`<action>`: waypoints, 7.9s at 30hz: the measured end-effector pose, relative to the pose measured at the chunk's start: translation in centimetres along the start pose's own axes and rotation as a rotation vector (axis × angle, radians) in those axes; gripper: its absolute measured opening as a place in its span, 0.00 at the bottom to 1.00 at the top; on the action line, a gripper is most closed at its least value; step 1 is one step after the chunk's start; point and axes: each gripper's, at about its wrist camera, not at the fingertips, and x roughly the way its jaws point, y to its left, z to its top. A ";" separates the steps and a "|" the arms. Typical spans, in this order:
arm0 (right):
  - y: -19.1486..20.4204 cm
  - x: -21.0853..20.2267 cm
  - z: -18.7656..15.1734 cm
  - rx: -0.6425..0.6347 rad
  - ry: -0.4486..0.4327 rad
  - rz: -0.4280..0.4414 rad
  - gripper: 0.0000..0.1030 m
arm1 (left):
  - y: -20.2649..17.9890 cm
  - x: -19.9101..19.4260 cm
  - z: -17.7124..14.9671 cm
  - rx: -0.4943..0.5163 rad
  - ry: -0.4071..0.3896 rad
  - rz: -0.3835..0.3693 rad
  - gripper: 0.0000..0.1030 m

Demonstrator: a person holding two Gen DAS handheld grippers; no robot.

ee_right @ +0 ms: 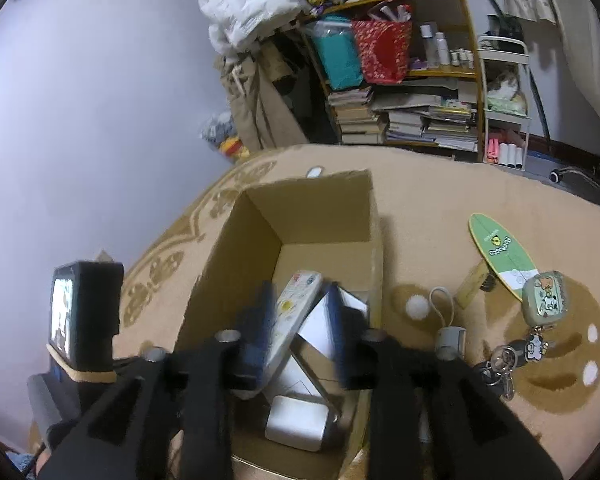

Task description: Organize rigid objects

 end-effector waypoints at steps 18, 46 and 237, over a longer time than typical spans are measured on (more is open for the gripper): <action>-8.8 -2.7 -2.2 0.218 -0.046 -0.193 1.00 | 0.1 0.0 0.0 -0.005 0.002 0.001 0.11; -15.9 2.1 -6.9 0.291 0.109 -0.414 0.91 | 0.1 0.0 0.0 -0.005 0.001 0.000 0.11; -5.1 -2.1 0.1 0.040 -0.070 -0.239 0.89 | 0.0 -0.4 0.1 -0.007 0.006 -0.004 0.11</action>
